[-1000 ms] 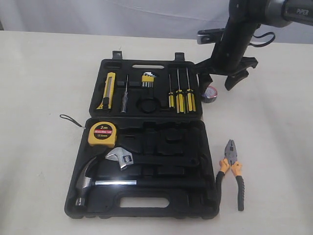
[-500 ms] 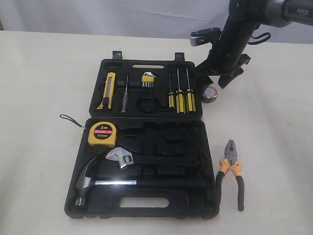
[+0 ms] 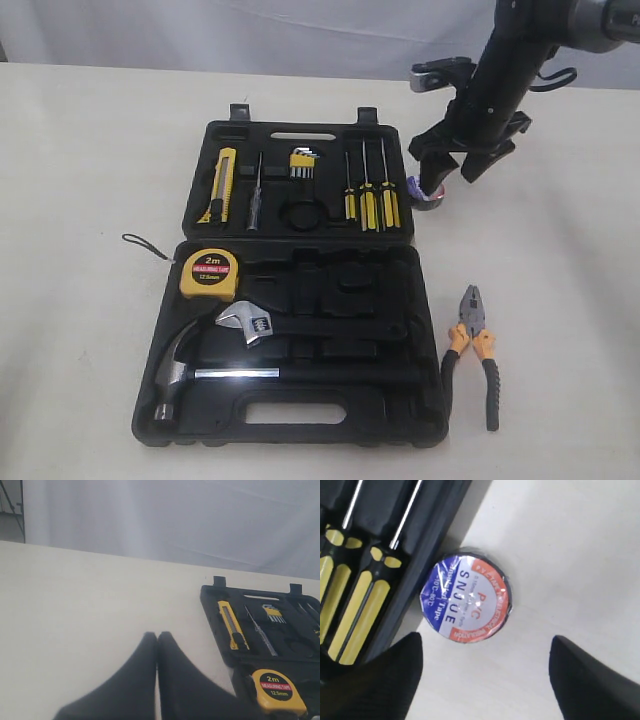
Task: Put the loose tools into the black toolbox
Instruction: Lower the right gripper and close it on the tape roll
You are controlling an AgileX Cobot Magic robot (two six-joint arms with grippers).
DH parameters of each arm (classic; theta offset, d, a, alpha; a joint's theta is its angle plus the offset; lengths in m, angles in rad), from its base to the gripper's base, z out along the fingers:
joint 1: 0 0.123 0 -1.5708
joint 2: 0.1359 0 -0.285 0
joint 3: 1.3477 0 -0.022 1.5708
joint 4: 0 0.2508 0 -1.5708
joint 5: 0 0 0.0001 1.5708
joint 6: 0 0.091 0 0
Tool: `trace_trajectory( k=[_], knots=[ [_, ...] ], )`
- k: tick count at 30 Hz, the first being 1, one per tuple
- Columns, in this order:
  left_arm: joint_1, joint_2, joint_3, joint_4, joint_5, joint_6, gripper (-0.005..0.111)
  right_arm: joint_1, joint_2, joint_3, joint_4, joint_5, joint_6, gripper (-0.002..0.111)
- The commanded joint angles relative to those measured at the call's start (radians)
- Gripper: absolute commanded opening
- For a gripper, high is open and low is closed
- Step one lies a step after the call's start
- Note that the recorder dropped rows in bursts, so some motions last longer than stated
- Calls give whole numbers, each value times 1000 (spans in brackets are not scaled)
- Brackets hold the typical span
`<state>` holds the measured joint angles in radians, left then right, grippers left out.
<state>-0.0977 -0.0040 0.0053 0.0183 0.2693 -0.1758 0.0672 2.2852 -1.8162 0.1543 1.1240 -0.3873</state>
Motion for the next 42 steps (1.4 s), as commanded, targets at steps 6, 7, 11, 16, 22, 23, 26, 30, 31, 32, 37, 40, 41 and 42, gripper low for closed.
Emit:
trace_trajectory(
  k=[6,7,11,16,22,23,26,30,31,32,37,40,41,42],
  knots=[
    [-6,4,-5,4,1,-1,0,-7,7,3,60,-3,-106,67],
    [-6,4,-5,4,1,-1,0,-7,11,3,60,-3,-108,67],
    [-6,4,-5,4,1,-1,0,-7,33,3,57,-3,-111,67],
    [-6,4,-5,-4,1,-1,0,-7,57,3,57,-21,-116,67],
    [-6,4,-5,-4,1,-1,0,-7,70,3,57,-67,-140,67],
    [-6,4,-5,-4,1,-1,0,-7,72,3,57,-75,-142,67],
    [-6,4,-5,-4,1,-1,0,-7,85,3,57,-90,-164,67],
    [-6,4,-5,-4,1,-1,0,-7,100,3,67,-95,-162,64],
    [-6,4,-5,-4,1,-1,0,-5,104,3,69,-95,-162,58],
    [-6,4,-5,-4,1,-1,0,-5,106,3,69,-95,-162,53],
    [-6,4,-5,-4,1,-1,0,-5,93,3,88,-95,-133,20],
    [-6,4,-5,-4,1,-1,0,-5,64,3,93,-89,-123,20],
    [-6,4,-5,-4,1,-1,0,-5,52,3,93,-82,-123,20],
    [-6,4,-5,-4,1,-1,0,-5,34,3,93,-68,-123,20]
  ],
)
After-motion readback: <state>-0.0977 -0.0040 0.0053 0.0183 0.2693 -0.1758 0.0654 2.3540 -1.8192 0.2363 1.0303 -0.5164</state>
